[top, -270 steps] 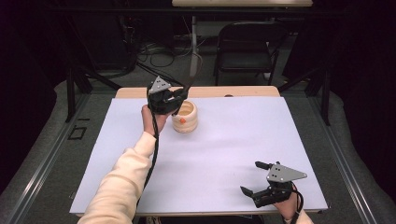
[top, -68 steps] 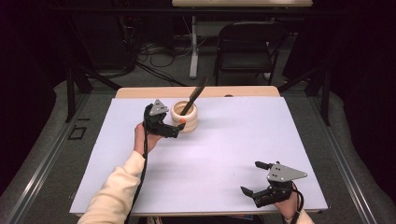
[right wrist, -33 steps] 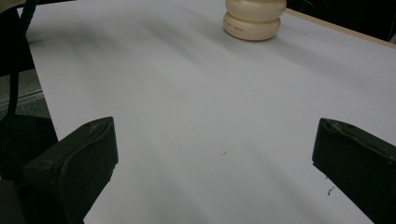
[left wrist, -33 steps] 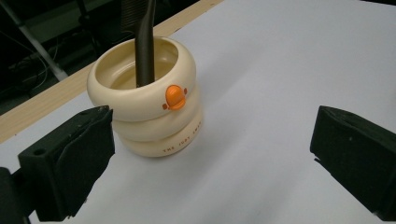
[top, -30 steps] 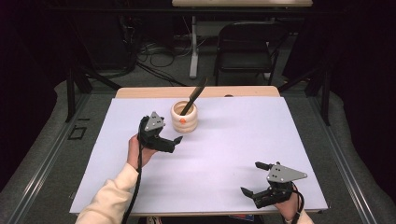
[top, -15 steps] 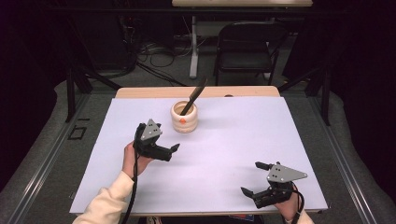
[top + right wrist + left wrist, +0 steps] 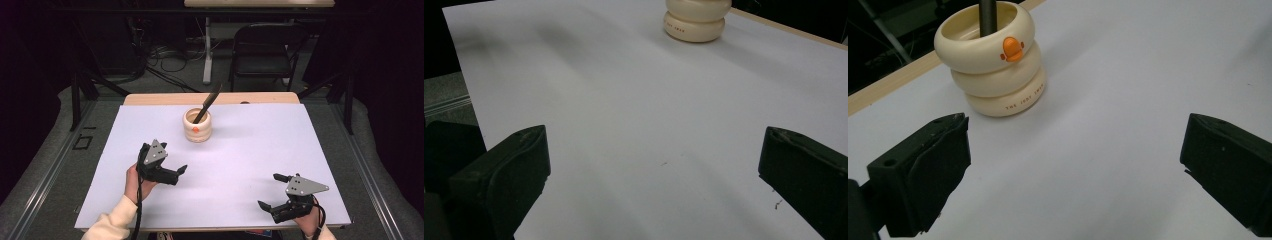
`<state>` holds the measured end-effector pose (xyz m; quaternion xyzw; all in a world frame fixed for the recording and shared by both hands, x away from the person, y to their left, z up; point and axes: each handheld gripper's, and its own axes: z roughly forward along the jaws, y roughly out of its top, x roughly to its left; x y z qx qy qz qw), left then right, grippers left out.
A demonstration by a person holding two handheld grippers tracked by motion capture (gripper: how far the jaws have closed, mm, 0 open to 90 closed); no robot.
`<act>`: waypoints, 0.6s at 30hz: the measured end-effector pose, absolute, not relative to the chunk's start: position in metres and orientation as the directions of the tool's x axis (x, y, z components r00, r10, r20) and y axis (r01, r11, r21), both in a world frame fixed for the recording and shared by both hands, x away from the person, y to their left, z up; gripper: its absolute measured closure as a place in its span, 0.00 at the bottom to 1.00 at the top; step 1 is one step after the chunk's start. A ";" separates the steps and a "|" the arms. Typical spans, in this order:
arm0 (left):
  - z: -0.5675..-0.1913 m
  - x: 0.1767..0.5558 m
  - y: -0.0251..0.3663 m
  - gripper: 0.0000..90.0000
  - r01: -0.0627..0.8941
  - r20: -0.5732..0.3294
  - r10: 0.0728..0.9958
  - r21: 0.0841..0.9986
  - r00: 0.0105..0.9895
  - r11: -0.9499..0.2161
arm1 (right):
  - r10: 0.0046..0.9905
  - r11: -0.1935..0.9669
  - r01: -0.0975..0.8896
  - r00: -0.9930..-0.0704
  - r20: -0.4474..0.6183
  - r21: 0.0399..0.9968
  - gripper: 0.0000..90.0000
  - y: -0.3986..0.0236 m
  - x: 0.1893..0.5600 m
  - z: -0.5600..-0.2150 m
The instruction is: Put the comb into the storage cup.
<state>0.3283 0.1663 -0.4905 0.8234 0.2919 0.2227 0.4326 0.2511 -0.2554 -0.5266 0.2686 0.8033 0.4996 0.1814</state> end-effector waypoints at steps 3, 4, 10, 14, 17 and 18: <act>-0.493 0.321 0.170 0.00 0.292 0.114 0.675 0.840 0.729 -0.457 | 0.613 0.356 0.250 -0.790 -0.023 0.900 0.00 -0.255 0.251 -0.527; -0.494 0.319 0.171 0.00 0.295 0.112 0.676 0.840 0.728 -0.456 | 0.613 0.356 0.250 -0.790 -0.023 0.900 0.00 -0.255 0.251 -0.527; -0.498 0.308 0.179 0.00 0.303 0.102 0.682 0.841 0.724 -0.448 | 0.613 0.357 0.252 -0.790 -0.023 0.899 0.00 -0.255 0.251 -0.527; -0.501 0.301 0.182 0.00 0.305 0.096 0.682 0.843 0.725 -0.444 | 0.613 0.357 0.253 -0.789 -0.022 0.899 0.00 -0.255 0.251 -0.527; -0.503 0.296 0.185 0.00 0.306 0.096 0.685 0.843 0.722 -0.442 | 0.615 0.353 0.249 -0.789 -0.023 0.902 0.00 -0.255 0.251 -0.527; -0.504 0.294 0.186 0.00 0.309 0.093 0.688 0.844 0.720 -0.439 | 0.615 0.354 0.250 -0.789 -0.023 0.901 0.00 -0.255 0.251 -0.527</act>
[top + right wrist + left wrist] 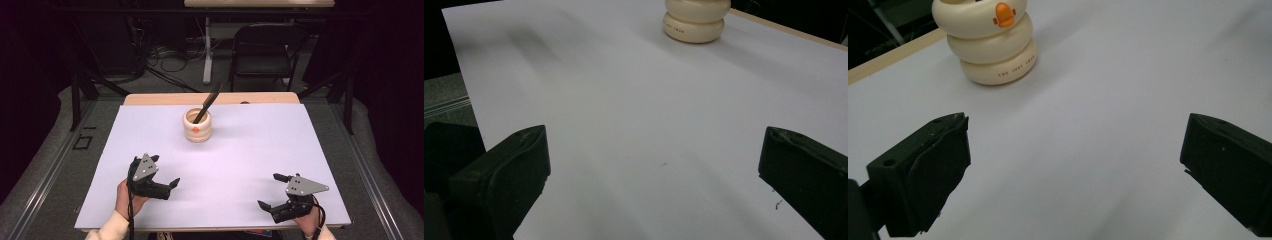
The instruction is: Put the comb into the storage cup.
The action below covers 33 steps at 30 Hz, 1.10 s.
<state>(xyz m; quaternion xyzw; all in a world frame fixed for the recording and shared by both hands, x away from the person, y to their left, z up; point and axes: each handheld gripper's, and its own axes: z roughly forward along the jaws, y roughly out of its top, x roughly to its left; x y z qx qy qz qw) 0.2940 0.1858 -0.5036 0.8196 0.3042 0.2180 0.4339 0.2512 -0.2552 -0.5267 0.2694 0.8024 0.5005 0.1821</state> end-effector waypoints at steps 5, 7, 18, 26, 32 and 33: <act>-0.507 0.286 0.190 0.00 0.313 0.089 0.691 0.845 0.717 -0.433 | 0.615 0.354 0.251 -0.788 -0.022 0.901 0.00 -0.255 0.251 -0.527; -0.508 0.283 0.191 0.00 0.313 0.091 0.692 0.844 0.716 -0.435 | 0.615 0.355 0.251 -0.788 -0.023 0.901 0.00 -0.255 0.251 -0.527; -0.512 0.269 0.195 0.00 0.293 0.114 0.700 0.853 0.705 -0.433 | 0.614 0.358 0.253 -0.789 -0.022 0.899 0.00 -0.255 0.252 -0.528; -0.516 0.260 0.198 0.00 0.284 0.125 0.706 0.856 0.697 -0.432 | 0.614 0.357 0.256 -0.789 -0.020 0.898 0.00 -0.254 0.252 -0.528; -0.520 0.255 0.202 0.00 0.287 0.123 0.709 0.856 0.694 -0.430 | 0.616 0.356 0.258 -0.787 -0.019 0.898 0.00 -0.255 0.252 -0.528; -0.520 0.254 0.202 0.00 0.290 0.118 0.709 0.856 0.695 -0.427 | 0.616 0.357 0.258 -0.787 -0.019 0.898 0.00 -0.255 0.252 -0.528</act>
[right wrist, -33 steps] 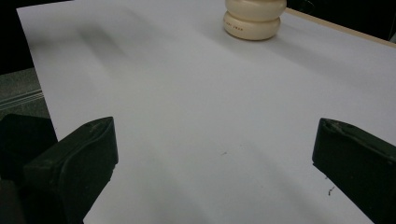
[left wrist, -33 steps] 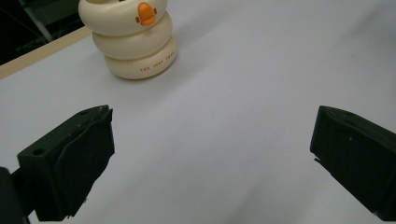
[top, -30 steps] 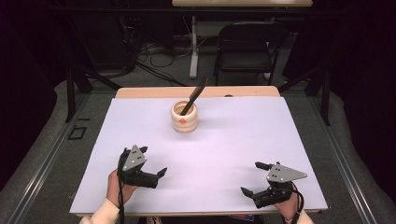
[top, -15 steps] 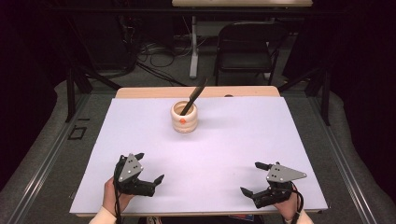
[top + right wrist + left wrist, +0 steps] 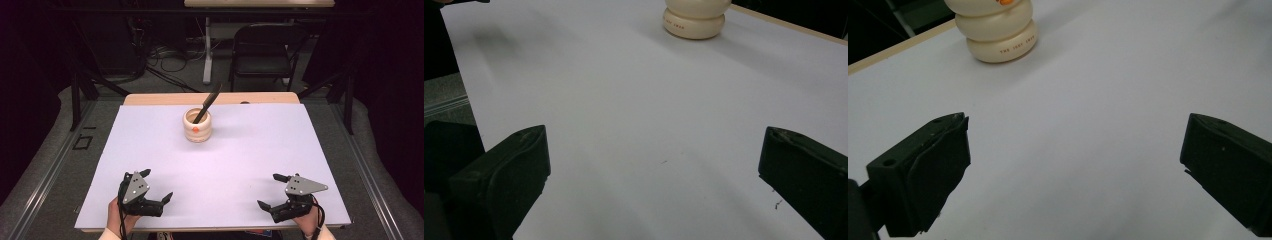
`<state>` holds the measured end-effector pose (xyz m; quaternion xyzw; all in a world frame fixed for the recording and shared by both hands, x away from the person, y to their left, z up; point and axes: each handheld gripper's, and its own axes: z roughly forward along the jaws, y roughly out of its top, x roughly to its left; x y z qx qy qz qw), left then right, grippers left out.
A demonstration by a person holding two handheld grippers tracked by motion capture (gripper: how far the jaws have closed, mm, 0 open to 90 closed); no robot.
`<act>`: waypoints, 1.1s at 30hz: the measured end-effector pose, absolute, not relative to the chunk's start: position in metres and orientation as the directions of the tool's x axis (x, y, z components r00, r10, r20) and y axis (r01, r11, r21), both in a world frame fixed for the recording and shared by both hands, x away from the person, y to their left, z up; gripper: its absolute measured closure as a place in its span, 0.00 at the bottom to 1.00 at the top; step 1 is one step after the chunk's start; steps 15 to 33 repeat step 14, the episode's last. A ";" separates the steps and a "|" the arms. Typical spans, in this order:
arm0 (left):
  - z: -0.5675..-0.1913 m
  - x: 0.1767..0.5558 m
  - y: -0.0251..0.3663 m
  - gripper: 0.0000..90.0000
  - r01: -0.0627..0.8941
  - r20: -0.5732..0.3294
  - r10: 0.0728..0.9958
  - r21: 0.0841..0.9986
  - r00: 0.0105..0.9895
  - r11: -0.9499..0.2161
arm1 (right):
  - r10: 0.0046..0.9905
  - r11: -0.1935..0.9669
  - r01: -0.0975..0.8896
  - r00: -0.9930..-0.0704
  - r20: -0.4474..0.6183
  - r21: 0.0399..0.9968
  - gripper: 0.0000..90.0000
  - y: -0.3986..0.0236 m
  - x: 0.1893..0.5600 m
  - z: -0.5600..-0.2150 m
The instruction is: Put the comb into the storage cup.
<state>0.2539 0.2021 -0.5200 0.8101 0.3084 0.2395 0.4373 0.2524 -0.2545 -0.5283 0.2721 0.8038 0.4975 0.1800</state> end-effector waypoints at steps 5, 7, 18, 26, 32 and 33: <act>-0.523 0.250 0.202 0.00 0.296 0.119 0.706 0.850 0.698 -0.436 | 0.616 0.359 0.260 -0.788 -0.019 0.896 0.00 -0.254 0.252 -0.529; -0.523 0.250 0.203 0.00 0.294 0.121 0.705 0.850 0.699 -0.437 | 0.616 0.361 0.261 -0.788 -0.019 0.895 0.00 -0.254 0.252 -0.529; -0.523 0.254 0.204 0.00 0.304 0.113 0.704 0.846 0.701 -0.437 | 0.614 0.362 0.258 -0.789 -0.021 0.896 0.00 -0.255 0.253 -0.529; -0.523 0.254 0.204 0.00 0.304 0.113 0.704 0.846 0.701 -0.437 | 0.614 0.362 0.258 -0.789 -0.021 0.896 0.00 -0.255 0.253 -0.529; -0.523 0.254 0.204 0.00 0.304 0.113 0.704 0.846 0.701 -0.437 | 0.614 0.362 0.258 -0.789 -0.021 0.896 0.00 -0.255 0.253 -0.529; -0.523 0.254 0.204 0.00 0.304 0.113 0.704 0.846 0.701 -0.437 | 0.614 0.362 0.258 -0.789 -0.021 0.896 0.00 -0.255 0.253 -0.529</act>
